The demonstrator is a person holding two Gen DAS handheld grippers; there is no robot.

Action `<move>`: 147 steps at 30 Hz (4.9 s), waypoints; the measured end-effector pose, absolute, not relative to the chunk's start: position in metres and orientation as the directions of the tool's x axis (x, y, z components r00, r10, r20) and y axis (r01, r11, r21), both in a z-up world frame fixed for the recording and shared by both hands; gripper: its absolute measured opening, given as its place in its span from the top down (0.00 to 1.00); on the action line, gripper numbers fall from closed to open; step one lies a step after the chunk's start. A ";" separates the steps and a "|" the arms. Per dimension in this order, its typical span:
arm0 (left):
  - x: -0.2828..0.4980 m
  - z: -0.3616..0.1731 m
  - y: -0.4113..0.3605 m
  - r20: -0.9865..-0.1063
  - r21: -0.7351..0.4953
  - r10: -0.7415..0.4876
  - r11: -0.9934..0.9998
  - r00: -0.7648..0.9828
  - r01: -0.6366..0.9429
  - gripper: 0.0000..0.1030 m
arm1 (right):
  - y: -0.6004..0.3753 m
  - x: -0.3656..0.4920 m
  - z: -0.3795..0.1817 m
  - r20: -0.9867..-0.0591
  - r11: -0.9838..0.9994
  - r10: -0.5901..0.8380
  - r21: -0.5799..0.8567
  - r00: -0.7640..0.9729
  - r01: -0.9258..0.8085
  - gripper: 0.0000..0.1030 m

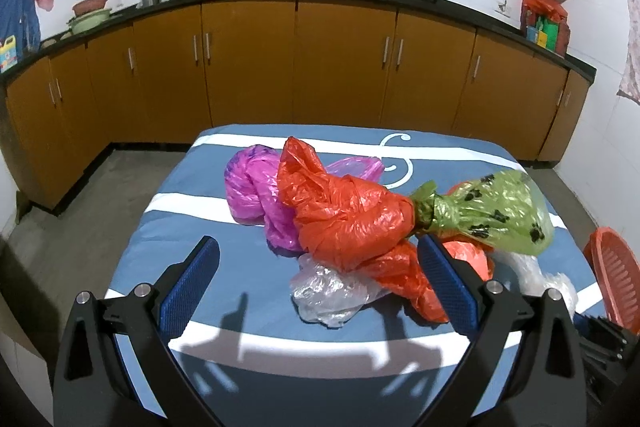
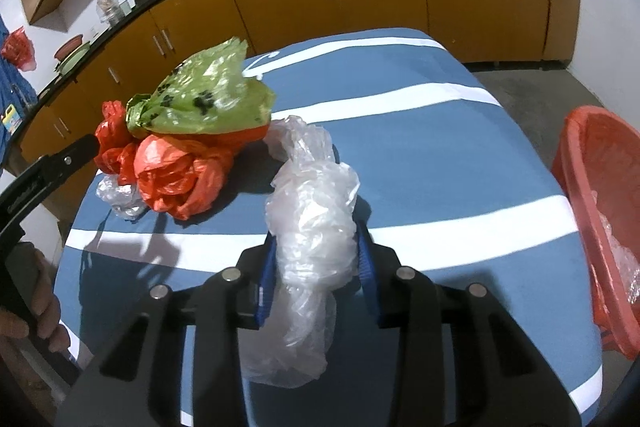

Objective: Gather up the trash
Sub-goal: 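Grasp the red bag with the left tool while the right tool holds the clear bag, then carry both bags over the red bin and open both tools to release them, then move both tools back to the table toward the remaining bags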

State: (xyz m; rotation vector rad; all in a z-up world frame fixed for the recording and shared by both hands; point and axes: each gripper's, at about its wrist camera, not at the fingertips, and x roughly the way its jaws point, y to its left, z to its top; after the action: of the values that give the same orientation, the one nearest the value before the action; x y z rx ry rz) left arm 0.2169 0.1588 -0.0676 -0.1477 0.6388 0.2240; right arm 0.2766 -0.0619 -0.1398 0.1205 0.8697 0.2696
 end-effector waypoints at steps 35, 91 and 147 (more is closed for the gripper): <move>0.248 -0.077 0.145 -0.690 -0.077 0.080 0.980 0.719 -0.183 0.45 | -0.099 0.279 -0.148 -0.743 0.964 0.251 0.253 0.621 -0.087 0.65; 0.184 0.000 -0.051 -0.531 -0.151 -0.333 0.942 0.779 0.300 0.49 | -0.290 0.174 -0.038 -0.566 0.960 -0.025 0.217 0.824 0.178 0.67; 0.252 -0.071 -0.163 -0.665 -0.158 -0.454 0.861 0.592 0.484 0.35 | -0.393 0.207 -0.078 -0.577 0.907 -0.150 0.242 0.803 0.344 0.38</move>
State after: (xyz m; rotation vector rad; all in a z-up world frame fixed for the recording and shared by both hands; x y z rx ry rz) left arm 0.2524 -0.1631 -0.0713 0.0411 0.7615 -0.5455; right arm 0.2068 -0.3933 -0.0777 0.3472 0.5831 -0.2702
